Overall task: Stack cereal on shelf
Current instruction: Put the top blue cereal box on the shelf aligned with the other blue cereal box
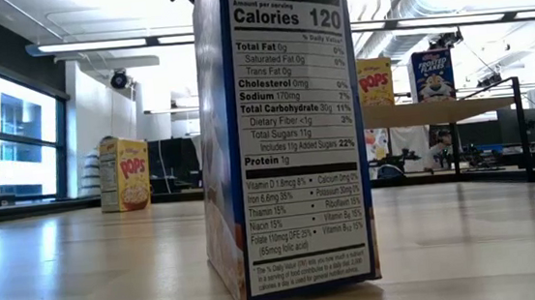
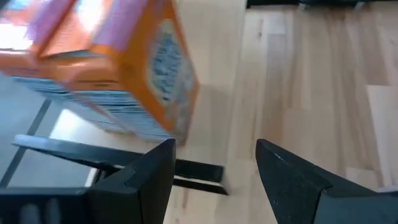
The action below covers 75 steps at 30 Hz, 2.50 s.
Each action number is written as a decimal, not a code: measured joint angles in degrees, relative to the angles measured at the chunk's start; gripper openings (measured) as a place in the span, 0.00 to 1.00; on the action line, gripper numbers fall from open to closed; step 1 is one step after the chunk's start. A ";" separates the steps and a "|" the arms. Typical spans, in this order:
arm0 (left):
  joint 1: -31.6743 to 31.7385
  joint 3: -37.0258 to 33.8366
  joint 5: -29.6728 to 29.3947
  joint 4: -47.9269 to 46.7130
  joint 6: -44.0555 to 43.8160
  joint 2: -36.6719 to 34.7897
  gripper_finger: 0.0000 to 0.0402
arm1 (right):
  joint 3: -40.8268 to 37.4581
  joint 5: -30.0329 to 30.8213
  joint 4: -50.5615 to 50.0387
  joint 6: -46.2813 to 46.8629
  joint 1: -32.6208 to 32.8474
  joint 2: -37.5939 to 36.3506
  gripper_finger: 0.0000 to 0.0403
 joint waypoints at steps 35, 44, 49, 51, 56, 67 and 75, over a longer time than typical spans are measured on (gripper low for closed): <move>-13.03 -0.02 -1.54 -9.20 -7.29 0.62 0.53 | 0.00 0.23 0.24 -5.02 0.01 0.02 0.59; -16.29 0.00 -1.58 -8.77 -10.26 -0.85 0.53 | 0.00 0.22 0.39 -7.53 0.00 0.02 0.59; -17.22 0.00 -1.55 -8.44 -10.41 -0.92 0.53 | 0.00 0.23 0.39 -9.58 0.01 0.02 0.59; -17.23 0.00 -1.52 -7.79 -10.00 -0.92 0.53 | 0.00 0.23 0.39 -10.91 0.02 0.00 0.59; -16.96 0.00 0.43 -7.57 -9.61 -0.92 0.53 | 0.00 0.23 0.42 -9.75 0.00 0.01 0.59; -16.92 0.00 4.97 -7.47 -9.47 -0.92 0.53 | 0.00 0.22 0.42 -7.77 0.00 0.00 0.59; -15.40 0.00 4.97 -6.42 -10.18 -0.92 0.58 | 0.00 0.23 0.42 -9.98 0.01 0.02 0.59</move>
